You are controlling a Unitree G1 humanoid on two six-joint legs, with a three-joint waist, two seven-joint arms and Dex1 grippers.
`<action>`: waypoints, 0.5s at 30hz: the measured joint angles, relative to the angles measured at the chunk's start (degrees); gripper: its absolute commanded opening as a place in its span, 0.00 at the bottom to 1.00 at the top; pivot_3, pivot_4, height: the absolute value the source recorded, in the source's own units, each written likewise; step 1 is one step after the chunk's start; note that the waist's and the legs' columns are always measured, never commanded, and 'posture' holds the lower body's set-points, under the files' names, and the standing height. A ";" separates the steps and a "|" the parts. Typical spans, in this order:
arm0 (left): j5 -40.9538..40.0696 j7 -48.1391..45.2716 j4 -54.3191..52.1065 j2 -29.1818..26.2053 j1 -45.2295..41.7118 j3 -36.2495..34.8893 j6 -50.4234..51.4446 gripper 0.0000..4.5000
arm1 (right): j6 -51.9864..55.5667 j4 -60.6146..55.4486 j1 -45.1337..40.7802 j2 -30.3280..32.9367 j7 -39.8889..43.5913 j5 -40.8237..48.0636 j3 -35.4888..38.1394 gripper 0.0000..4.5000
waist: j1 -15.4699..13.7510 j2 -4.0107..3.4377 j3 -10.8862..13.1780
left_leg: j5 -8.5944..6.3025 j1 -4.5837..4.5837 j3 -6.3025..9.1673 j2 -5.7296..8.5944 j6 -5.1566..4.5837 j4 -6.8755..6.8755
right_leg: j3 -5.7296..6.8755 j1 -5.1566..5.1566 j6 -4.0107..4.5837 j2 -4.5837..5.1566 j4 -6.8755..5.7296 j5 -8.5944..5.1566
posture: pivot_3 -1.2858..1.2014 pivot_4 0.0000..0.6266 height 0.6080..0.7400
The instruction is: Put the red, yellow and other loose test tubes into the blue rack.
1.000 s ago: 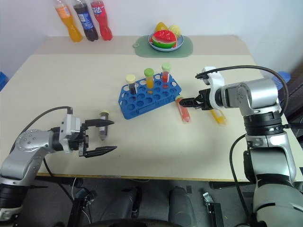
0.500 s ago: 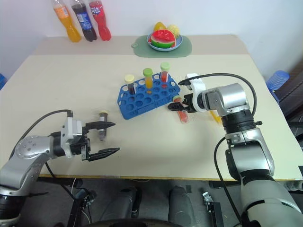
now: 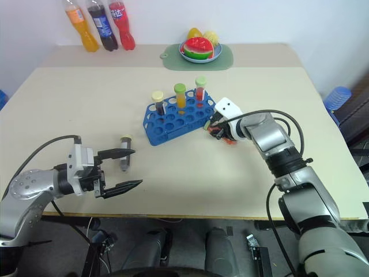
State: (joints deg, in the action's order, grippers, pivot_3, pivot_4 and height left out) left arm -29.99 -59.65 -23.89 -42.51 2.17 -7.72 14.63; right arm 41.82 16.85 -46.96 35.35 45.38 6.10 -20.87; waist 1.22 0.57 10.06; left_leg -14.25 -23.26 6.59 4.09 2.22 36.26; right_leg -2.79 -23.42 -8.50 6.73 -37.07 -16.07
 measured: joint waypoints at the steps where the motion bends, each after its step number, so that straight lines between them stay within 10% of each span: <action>1: 0.01 0.04 0.10 0.10 0.11 0.00 -0.05 1.00 | -0.61 -0.81 1.08 0.26 0.20 0.15 1.28 0.17 | -0.14 0.00 0.00 | 0.00 0.00 0.01 0.01 0.00 0.01 | 0.00 0.01 0.00 0.00 0.00 0.00 | 0.52 0.24 1.00; 9: 0.09 0.02 2.55 2.18 0.28 0.24 -1.25 1.00 | -5.07 -16.77 17.61 4.41 8.75 12.99 18.78 0.17 | -0.20 -0.02 0.02 | -0.01 -0.03 0.01 -0.02 -0.01 -0.05 | 0.01 -0.01 0.00 -0.01 0.07 0.00 | 0.52 0.24 1.00; 15: 0.67 -1.19 6.11 3.30 -2.92 1.17 -2.92 1.00 | -17.04 -17.29 15.15 -11.08 3.24 19.08 26.43 0.17 | 1.47 -0.03 0.02 | 0.03 0.35 0.00 -0.06 0.05 -0.09 | -0.03 0.21 0.06 -0.10 -0.11 0.03 | 0.52 0.24 1.00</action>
State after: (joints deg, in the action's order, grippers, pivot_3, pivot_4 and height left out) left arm -29.32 -60.84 -17.78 -39.21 -0.75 -6.55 11.71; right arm 24.78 -0.44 -31.81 24.26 48.62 25.18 5.56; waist 2.69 0.54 10.08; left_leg -14.22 -22.91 6.59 4.03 2.27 36.18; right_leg -2.82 -23.21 -8.44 6.63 -37.17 -16.03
